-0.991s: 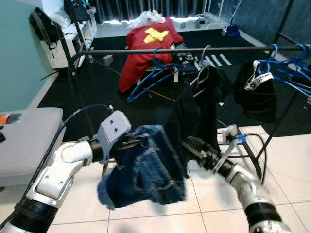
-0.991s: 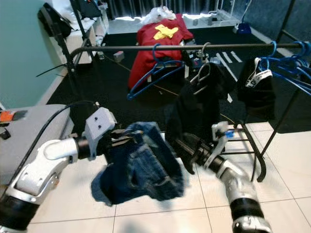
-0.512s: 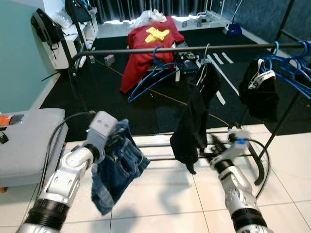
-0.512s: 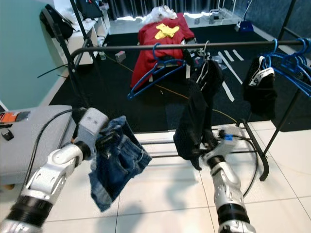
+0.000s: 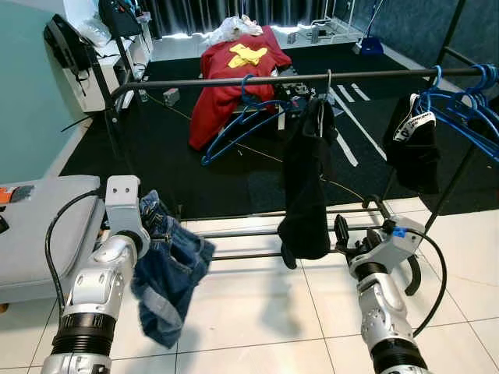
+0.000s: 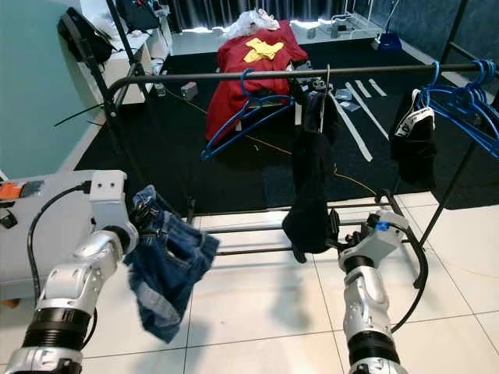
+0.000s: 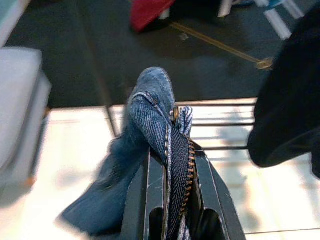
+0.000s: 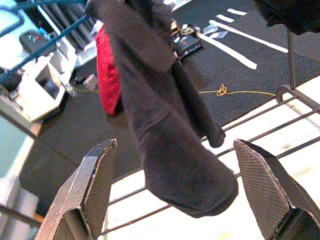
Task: Hang hanger
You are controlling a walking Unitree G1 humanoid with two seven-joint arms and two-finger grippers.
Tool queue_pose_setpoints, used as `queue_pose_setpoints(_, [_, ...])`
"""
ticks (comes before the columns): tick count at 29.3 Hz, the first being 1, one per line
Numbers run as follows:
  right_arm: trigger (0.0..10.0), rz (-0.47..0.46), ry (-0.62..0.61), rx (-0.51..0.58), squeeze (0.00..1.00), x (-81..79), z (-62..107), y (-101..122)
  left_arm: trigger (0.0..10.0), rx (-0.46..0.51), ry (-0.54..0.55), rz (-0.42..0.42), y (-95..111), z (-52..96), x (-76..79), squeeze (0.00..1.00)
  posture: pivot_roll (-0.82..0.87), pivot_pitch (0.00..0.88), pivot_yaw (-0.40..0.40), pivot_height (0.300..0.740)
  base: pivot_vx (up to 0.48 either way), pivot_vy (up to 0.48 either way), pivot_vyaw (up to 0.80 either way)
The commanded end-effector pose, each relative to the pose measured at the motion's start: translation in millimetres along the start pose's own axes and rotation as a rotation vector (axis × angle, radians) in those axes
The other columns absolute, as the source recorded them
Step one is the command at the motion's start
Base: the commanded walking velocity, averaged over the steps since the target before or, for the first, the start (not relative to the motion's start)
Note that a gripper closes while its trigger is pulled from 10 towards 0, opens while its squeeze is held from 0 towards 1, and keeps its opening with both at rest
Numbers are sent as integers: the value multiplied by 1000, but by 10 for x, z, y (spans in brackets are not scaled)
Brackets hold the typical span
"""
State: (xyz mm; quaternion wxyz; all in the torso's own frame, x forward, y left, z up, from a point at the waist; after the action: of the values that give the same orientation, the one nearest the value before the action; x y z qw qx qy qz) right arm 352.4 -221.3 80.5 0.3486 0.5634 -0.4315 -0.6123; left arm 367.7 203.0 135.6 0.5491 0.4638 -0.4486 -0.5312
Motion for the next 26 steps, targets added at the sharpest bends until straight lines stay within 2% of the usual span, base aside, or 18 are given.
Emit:
queue_pose_setpoints(1, [10000, 15, 0, -22, 0, -12, 33, -80, 10000, 50, -25, -1, 80, 0, 32, 0, 90, 60, 66, 740, 0, 0, 0])
queue_pose_setpoints(2, [10000, 77, 62, -44, 0, -82, 36, -112, 10000, 113, -144, -25, 136, 38, 171, 0, 90, 60, 66, 740, 0, 0, 0])
queue_pose_setpoints(3, [10000, 77, 62, -44, 0, -82, 36, -112, 10000, 113, -144, -25, 136, 38, 171, 0, 90, 60, 66, 740, 0, 0, 0])
queue_pose_setpoints(4, [10000, 209, 200, -67, 0, -234, 67, -165, 10000, 228, -404, -148, 227, 205, 461, 0, 86, 61, 61, 740, 0, 0, 0])
queue_pose_setpoints(5, [10000, 264, 281, -78, 0, -328, 99, -207, 10000, 298, -657, -271, 239, 428, 730, 0, 93, 57, 54, 740, 0, 0, 0])
queue_pose_setpoints(7, [10000, 264, 281, -78, 0, -328, 99, -207, 10000, 298, -657, -271, 239, 428, 730, 0, 93, 57, 54, 740, 0, 0, 0])
queue_pose_setpoints(8, [10000, 302, 320, -82, 0, -370, 117, -231, 10000, 327, -830, -372, 197, 606, 893, 0, 93, 57, 54, 740, 0, 0, 0])
queue_pose_setpoints(9, [10000, 302, 320, -82, 0, -370, 117, -231, 10000, 327, -830, -372, 197, 606, 893, 0, 93, 57, 54, 740, 0, 0, 0])
queue_pose_setpoints(10, [10000, 315, 285, -69, 0, -305, 108, -210, 10000, 313, -953, -535, 84, 719, 957, 0, 97, 54, 51, 740, 0, 0, 0])
queue_pose_setpoints(11, [10000, 315, 285, -69, 0, -305, 108, -210, 10000, 313, -953, -535, 84, 719, 957, 0, 97, 54, 51, 740, 0, 0, 0])
queue_pose_setpoints(12, [10000, 313, 222, -39, 0, -205, 90, -142, 10000, 277, -1014, -671, -30, 757, 927, 0, 95, 51, 59, 740, 0, 0, 0])
queue_pose_setpoints(13, [10000, 313, 222, -39, 0, -205, 90, -142, 10000, 277, -1014, -671, -30, 757, 927, 0, 95, 51, 59, 740, 0, 0, 0])
queue_pose_setpoints(14, [10000, 314, 173, 0, 0, -111, 78, -52, 10000, 248, -1036, -779, -111, 754, 859, 0, 92, 50, 63, 740, 0, 0, 0])
queue_pose_setpoints(15, [10000, 314, 173, 0, 0, -111, 78, -52, 10000, 248, -1036, -779, -111, 754, 859, 0, 92, 50, 63, 740, 0, 0, 0])
queue_pose_setpoints(16, [10000, 310, 138, 46, 0, -39, 77, 47, 10000, 223, -1043, -868, -177, 739, 784, 0, 84, 45, 71, 740, 0, 0, 0])
queue_pose_setpoints(20, [10000, 303, 120, 90, 0, 6, 81, 135, 10000, 209, -1038, -914, -209, 718, 725, 0, 81, 41, 74, 740, 0, 0, 0])
queue_pose_setpoints(21, [10000, 290, 106, 130, 0, 47, 92, 216, 10000, 199, -1027, -943, -219, 692, 672, 0, 78, 38, 75, 740, 0, 0, 0])
queue_pose_setpoints(26, [10000, 274, 89, 172, 0, 91, 112, 286, 10000, 204, -1024, -948, -201, 666, 635, 0, 78, 32, 75, 740, 0, 0, 0])
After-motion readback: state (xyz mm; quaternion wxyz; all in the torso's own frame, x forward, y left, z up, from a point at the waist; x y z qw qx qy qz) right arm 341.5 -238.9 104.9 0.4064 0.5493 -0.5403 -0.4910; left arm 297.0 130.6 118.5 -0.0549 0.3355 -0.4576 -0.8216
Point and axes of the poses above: a point about 5 cm out from each wrist's last joint towards the gripper, its own z axis pointing back from the gripper into the wrist, its own y axis along the axis of the wrist's last joint, x = y × z, the point moved 3 cm from there along -z, pointing out of the wrist towards the gripper, and after that the axes turned 3 degrees about -z, right-handed, at the moved point
